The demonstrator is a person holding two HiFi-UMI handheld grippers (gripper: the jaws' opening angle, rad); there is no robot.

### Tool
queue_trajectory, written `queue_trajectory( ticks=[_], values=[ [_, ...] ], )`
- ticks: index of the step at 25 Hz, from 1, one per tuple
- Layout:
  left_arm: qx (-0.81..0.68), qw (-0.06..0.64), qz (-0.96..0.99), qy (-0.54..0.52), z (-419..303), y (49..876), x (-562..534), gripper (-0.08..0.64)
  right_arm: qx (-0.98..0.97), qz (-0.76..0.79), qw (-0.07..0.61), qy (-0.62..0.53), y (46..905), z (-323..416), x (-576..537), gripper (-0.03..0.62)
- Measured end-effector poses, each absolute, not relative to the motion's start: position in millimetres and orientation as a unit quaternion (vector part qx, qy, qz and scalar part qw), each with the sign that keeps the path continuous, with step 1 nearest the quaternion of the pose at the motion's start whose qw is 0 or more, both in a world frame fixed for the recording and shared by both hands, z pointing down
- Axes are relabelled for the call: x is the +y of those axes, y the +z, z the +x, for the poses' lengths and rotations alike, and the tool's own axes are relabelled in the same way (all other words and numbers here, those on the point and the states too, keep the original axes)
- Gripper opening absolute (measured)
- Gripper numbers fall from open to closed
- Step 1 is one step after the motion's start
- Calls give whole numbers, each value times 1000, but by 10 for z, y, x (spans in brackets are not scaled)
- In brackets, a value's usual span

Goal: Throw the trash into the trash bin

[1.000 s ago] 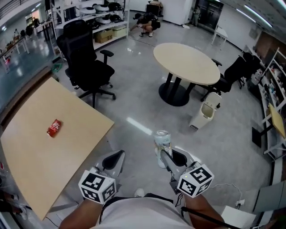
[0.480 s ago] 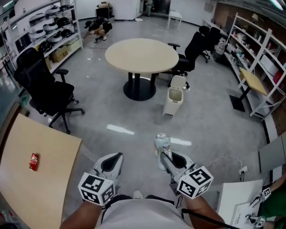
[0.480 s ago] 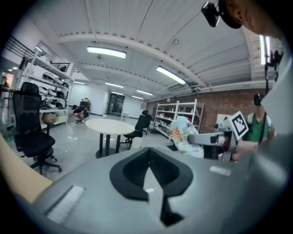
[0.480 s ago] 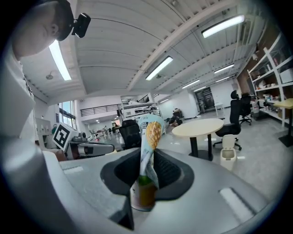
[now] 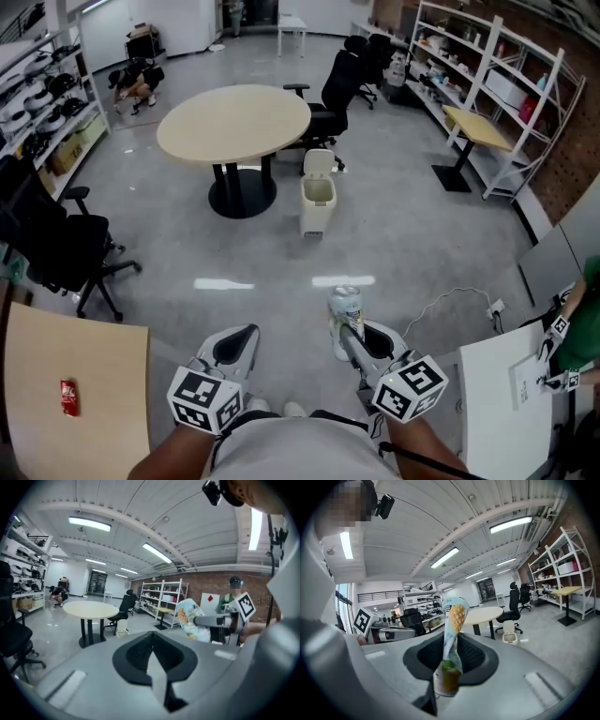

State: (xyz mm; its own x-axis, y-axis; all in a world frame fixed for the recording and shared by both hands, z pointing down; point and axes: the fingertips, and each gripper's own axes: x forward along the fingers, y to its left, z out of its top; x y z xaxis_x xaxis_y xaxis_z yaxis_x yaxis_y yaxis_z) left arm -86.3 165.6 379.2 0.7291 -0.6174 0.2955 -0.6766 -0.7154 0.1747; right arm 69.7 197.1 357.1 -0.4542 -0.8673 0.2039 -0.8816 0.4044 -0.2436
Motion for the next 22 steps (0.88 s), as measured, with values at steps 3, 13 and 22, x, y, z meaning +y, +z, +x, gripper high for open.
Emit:
queue_trajectory(
  ticks=[3,13,22],
  values=[
    [-334,134,927,108,-915,3772,1581,9,-824,543,19,161,3576,651,1998,74],
    [-290,125,942,111,-1074,3813,1421,9,-795,584,20,160,3649,404,2005,74],
    [-277,128,945,115,-1272,3903,1316,9,-790,592,24,158,3679,194,1887,74]
  ],
)
